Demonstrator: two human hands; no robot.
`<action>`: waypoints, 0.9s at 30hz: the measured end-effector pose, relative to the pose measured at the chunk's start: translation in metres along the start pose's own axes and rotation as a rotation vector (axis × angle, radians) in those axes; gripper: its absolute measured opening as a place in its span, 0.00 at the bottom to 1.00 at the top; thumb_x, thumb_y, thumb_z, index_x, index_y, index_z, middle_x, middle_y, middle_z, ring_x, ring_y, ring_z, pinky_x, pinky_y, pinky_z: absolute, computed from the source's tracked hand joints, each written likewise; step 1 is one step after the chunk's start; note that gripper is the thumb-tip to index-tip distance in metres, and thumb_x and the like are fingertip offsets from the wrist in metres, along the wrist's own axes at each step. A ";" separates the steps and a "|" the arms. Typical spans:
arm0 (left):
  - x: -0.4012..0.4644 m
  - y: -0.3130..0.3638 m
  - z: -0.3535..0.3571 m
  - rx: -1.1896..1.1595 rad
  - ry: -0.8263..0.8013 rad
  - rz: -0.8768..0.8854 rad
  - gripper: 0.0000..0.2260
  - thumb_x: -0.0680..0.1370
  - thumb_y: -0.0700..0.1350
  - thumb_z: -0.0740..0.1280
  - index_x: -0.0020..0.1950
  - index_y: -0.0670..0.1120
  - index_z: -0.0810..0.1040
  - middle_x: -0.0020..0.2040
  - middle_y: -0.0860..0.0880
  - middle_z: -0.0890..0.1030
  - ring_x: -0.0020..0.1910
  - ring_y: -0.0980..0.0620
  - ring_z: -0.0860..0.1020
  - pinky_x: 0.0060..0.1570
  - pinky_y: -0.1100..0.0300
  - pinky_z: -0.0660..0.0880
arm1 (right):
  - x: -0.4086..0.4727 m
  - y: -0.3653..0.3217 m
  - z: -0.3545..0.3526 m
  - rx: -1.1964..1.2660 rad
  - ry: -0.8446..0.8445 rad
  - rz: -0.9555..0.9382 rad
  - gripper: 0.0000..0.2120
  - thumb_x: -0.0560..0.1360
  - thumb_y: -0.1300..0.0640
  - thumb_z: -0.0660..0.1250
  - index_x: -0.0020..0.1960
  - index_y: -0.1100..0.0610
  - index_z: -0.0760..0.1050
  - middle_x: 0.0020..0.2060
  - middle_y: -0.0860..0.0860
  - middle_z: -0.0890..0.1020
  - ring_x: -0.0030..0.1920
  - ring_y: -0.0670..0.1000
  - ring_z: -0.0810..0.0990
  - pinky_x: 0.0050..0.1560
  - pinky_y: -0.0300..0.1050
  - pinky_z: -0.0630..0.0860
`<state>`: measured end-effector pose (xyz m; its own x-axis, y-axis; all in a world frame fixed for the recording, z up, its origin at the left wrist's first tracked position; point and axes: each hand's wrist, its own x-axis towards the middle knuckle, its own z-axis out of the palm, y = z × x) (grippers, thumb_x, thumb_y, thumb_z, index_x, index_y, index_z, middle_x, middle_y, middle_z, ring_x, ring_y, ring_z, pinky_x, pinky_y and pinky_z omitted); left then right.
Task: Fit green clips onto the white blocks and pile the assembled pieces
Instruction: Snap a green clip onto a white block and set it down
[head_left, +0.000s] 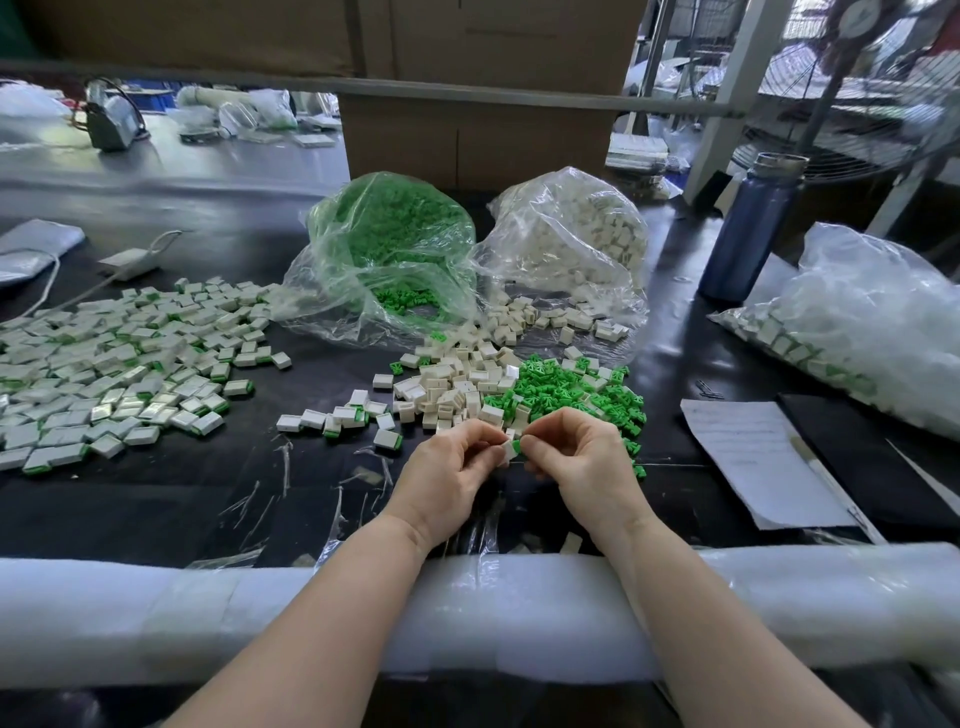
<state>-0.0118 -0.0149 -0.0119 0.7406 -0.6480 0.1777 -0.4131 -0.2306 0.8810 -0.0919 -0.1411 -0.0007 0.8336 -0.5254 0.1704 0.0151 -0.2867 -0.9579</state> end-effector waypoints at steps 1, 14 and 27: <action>0.000 0.000 0.000 -0.006 0.000 -0.002 0.06 0.76 0.41 0.67 0.45 0.53 0.77 0.42 0.53 0.81 0.44 0.55 0.79 0.51 0.62 0.75 | 0.000 0.001 0.001 -0.016 -0.006 -0.001 0.10 0.71 0.66 0.71 0.36 0.53 0.76 0.30 0.49 0.79 0.32 0.46 0.77 0.37 0.43 0.78; 0.000 0.002 0.000 -0.011 -0.002 -0.037 0.08 0.76 0.39 0.67 0.53 0.45 0.82 0.47 0.50 0.83 0.49 0.54 0.80 0.57 0.63 0.73 | -0.002 -0.001 0.000 -0.020 -0.076 0.019 0.11 0.71 0.69 0.68 0.40 0.54 0.75 0.32 0.55 0.79 0.31 0.48 0.75 0.37 0.43 0.76; -0.002 0.003 -0.001 0.021 -0.042 -0.025 0.06 0.75 0.38 0.68 0.47 0.44 0.83 0.43 0.51 0.81 0.46 0.54 0.79 0.56 0.62 0.73 | -0.001 -0.003 -0.001 -0.028 -0.145 0.018 0.12 0.69 0.73 0.69 0.37 0.57 0.74 0.30 0.51 0.78 0.28 0.44 0.76 0.33 0.36 0.75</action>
<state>-0.0138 -0.0135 -0.0092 0.7284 -0.6714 0.1368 -0.4061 -0.2622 0.8754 -0.0934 -0.1401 0.0020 0.9045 -0.4103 0.1161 -0.0143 -0.3012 -0.9535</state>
